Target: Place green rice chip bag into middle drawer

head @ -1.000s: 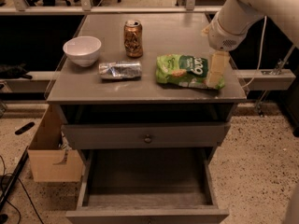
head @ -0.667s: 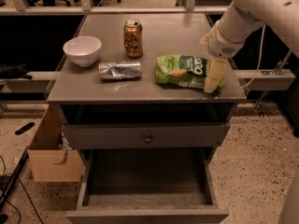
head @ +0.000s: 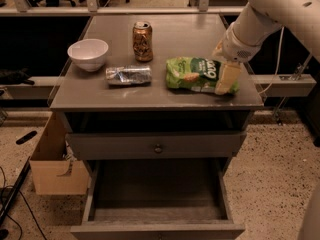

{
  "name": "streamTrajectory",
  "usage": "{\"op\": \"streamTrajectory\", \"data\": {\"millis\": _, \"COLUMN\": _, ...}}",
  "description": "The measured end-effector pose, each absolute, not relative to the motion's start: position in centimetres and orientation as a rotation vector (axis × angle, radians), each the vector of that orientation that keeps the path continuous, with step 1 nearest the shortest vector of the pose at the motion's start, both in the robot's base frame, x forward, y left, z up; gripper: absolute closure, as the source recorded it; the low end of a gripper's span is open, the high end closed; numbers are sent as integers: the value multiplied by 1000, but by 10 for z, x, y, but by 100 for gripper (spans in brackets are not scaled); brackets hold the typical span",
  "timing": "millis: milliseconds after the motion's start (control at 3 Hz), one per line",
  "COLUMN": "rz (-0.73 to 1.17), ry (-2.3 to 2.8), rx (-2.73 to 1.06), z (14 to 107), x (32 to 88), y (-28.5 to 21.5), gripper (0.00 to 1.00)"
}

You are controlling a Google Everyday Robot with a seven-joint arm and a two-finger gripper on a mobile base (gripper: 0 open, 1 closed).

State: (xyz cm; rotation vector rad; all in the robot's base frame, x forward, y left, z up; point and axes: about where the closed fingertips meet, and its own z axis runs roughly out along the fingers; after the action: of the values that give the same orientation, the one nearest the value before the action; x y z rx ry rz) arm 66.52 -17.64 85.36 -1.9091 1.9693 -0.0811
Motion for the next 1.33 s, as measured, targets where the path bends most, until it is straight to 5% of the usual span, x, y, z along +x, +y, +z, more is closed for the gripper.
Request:
{"op": "streamTrajectory", "data": {"millis": 333, "rz": -81, "ry": 1969, "rx": -1909, "z": 854, "x": 665, "y": -176, "gripper": 54}}
{"op": "streamTrajectory", "data": {"millis": 1000, "rz": -81, "ry": 1969, "rx": -1909, "z": 853, "x": 665, "y": -176, "gripper": 100}}
{"op": "streamTrajectory", "data": {"millis": 1333, "rz": -81, "ry": 1969, "rx": -1909, "z": 853, "x": 665, "y": -176, "gripper": 100}}
